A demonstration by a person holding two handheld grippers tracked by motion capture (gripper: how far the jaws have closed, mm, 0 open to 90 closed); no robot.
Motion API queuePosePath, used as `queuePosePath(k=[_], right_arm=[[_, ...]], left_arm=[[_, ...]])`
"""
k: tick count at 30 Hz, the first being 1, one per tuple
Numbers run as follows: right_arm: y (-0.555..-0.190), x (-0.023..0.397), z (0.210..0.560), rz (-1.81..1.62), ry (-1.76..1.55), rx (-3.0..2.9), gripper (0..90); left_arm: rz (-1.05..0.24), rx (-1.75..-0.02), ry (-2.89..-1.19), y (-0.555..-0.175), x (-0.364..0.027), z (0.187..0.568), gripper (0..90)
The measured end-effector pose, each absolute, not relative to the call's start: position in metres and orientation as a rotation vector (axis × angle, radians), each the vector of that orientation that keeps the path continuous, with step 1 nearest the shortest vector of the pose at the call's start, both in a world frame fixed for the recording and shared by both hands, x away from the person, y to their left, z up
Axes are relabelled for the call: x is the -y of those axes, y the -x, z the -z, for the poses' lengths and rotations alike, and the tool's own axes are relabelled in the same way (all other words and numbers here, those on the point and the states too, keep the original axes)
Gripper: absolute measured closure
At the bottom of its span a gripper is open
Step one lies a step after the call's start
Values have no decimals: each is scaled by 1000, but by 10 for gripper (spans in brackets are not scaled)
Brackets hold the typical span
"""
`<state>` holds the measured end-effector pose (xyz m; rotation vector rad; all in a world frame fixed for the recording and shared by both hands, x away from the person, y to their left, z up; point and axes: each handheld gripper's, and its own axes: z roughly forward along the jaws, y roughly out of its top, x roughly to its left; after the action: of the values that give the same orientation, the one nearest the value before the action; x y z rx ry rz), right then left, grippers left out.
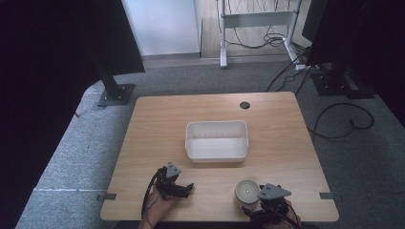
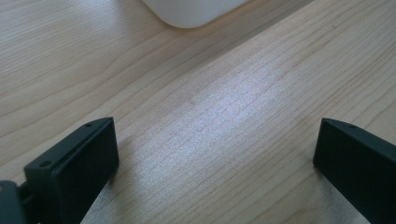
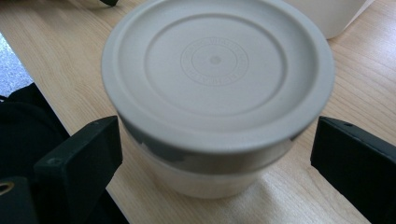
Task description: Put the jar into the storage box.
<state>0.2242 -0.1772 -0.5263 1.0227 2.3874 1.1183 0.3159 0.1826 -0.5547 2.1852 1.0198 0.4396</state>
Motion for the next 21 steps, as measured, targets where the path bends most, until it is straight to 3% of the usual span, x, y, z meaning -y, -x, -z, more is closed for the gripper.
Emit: queuePosePath(k=[15, 21], right_arm=[[-234, 165, 528, -1098, -1005, -2394, 36], [-238, 161, 531, -1093, -1006, -2413, 89]], left_arm=[[-440, -1020, -2185, -316, -183, 555, 0], [-440, -1020, -2185, -316, -183, 555, 0]])
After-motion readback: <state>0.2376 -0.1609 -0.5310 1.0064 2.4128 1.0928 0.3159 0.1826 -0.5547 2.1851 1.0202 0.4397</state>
